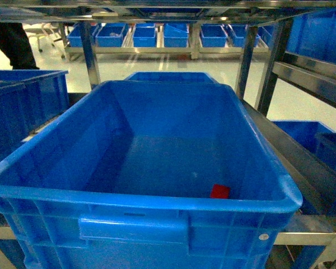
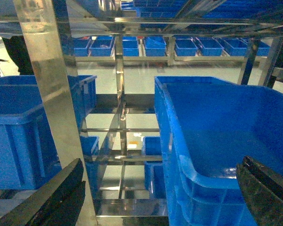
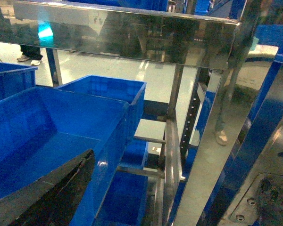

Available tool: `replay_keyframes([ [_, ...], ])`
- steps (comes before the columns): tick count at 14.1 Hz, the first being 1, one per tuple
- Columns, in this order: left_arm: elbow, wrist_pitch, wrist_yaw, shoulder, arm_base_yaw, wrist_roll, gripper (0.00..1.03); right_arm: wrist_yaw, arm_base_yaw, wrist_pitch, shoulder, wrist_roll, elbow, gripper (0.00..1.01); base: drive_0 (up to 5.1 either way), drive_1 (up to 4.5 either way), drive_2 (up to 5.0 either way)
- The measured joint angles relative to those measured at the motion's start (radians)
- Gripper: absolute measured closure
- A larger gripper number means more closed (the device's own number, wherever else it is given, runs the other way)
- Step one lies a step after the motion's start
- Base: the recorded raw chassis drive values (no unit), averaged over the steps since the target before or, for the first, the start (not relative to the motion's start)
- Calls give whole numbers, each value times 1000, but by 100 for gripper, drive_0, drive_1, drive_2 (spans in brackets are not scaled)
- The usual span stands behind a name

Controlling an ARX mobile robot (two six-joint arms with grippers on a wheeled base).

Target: Pick red block from blue box to shelf

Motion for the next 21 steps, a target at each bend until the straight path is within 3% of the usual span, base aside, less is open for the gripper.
replay_keyframes([
  [2, 0, 0, 0, 0, 0, 0, 5, 27, 14, -16, -31, 5, 0, 3, 0, 0, 0],
  [6, 0, 0, 0, 0, 0, 0, 5, -100, -200, -6, -27, 3, -9, 3, 0, 0, 0],
  [8, 0, 0, 0, 0, 0, 0, 5, -102, -203, -16, -36, 3, -9, 3, 0, 0, 0],
  [11, 0, 0, 0, 0, 0, 0, 5, -81, -158, -36, -62, 3, -9, 3, 0, 0, 0],
  [18, 0, 0, 0, 0, 0, 0, 5, -102, -176, -53, -72, 5, -11, 3, 0, 0, 0],
  [19, 0, 0, 0, 0, 0, 0, 5, -118, -168, -11, -74, 0, -20, 7, 0, 0, 0],
  [21, 0, 0, -1, 0, 0, 0, 5, -162, -158, 29, -132, -13, -97, 31, 0, 0, 0],
])
